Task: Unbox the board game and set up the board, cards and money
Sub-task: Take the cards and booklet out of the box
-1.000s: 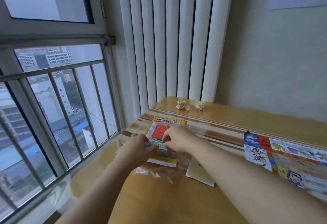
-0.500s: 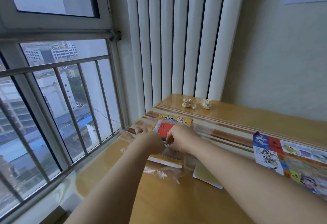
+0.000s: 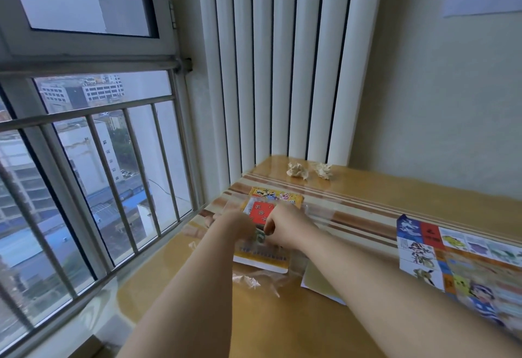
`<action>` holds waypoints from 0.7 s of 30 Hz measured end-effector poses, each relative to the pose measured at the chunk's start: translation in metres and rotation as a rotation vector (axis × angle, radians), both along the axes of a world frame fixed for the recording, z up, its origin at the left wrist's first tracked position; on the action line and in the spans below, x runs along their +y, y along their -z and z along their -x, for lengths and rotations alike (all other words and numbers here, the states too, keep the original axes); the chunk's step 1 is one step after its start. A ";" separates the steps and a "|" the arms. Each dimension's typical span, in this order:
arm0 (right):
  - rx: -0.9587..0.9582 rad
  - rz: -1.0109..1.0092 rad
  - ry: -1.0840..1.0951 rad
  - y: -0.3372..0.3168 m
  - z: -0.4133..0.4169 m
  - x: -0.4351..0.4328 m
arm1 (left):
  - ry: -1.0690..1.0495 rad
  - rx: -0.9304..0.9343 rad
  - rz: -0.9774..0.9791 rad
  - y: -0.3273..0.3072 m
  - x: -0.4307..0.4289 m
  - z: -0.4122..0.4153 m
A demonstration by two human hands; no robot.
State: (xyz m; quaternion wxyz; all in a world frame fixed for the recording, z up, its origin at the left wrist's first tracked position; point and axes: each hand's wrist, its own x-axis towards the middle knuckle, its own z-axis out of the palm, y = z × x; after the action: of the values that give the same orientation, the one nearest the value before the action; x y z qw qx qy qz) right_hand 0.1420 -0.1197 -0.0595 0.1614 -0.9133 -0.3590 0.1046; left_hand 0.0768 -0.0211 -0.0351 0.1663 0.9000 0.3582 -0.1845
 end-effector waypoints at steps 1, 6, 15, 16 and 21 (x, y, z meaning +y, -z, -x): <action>-0.007 -0.011 -0.014 -0.001 0.001 -0.002 | -0.027 -0.054 0.048 0.001 0.002 0.001; -0.015 -0.109 -0.067 -0.011 0.008 -0.013 | -0.023 -0.205 0.016 -0.006 -0.006 0.024; 0.242 -0.307 -0.206 -0.045 0.013 -0.025 | 0.204 -0.609 -0.063 -0.026 0.004 0.042; 0.235 -0.315 -0.206 -0.050 0.014 -0.026 | 0.221 -0.683 -0.007 -0.028 0.006 0.041; 0.161 -0.342 -0.196 -0.066 0.013 -0.032 | 0.179 -0.866 0.347 -0.041 0.007 0.048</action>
State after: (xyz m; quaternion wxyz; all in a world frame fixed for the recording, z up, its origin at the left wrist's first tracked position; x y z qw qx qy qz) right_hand 0.1292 -0.1521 0.0060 0.3315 -0.8218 -0.4448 0.1300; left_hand 0.0288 -0.0140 0.0059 0.4318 0.8803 0.1410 0.1371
